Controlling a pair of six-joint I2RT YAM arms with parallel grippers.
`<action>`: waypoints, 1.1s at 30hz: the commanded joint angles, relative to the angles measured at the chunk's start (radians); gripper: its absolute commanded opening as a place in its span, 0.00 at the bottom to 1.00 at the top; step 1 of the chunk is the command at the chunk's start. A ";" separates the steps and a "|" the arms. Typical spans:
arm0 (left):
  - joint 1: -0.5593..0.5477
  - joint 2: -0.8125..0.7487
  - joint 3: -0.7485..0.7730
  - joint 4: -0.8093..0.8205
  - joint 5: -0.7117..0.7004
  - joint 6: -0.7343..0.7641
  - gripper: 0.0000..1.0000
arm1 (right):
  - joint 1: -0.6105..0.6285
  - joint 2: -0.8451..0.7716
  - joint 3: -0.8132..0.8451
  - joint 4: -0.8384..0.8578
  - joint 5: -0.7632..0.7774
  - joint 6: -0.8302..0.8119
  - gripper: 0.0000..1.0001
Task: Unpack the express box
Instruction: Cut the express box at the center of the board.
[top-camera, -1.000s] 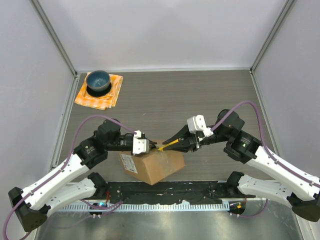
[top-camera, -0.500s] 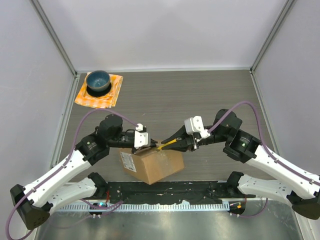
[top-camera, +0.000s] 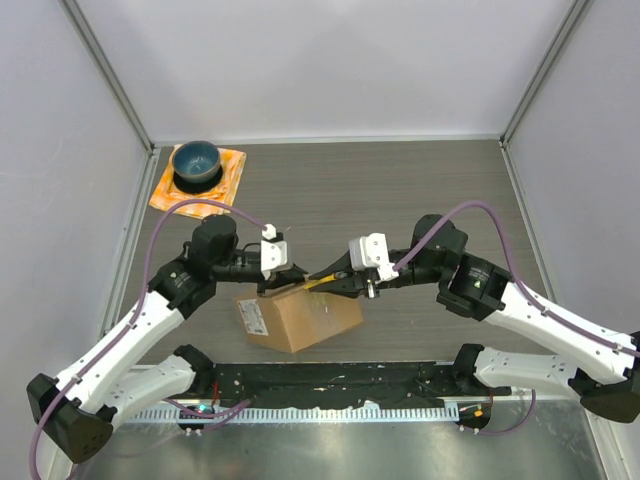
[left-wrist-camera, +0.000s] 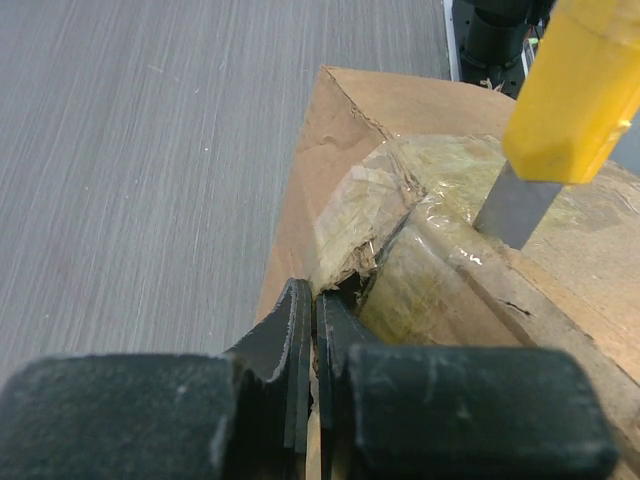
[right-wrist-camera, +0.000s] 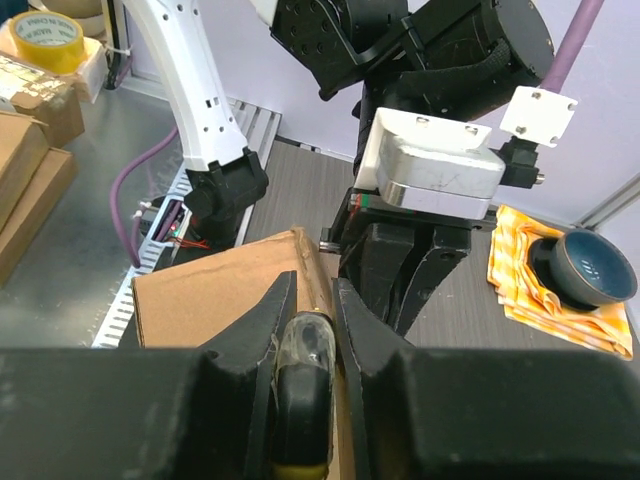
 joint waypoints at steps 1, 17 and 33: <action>0.049 0.016 -0.001 0.025 0.136 -0.054 0.00 | 0.006 0.101 -0.043 -0.283 0.123 -0.053 0.01; 0.105 0.040 0.032 -0.223 0.444 0.203 0.00 | 0.015 0.217 0.025 -0.363 0.114 -0.079 0.01; 0.155 0.054 -0.048 -0.038 0.493 -0.023 0.00 | 0.153 0.222 0.075 -0.420 0.258 -0.077 0.01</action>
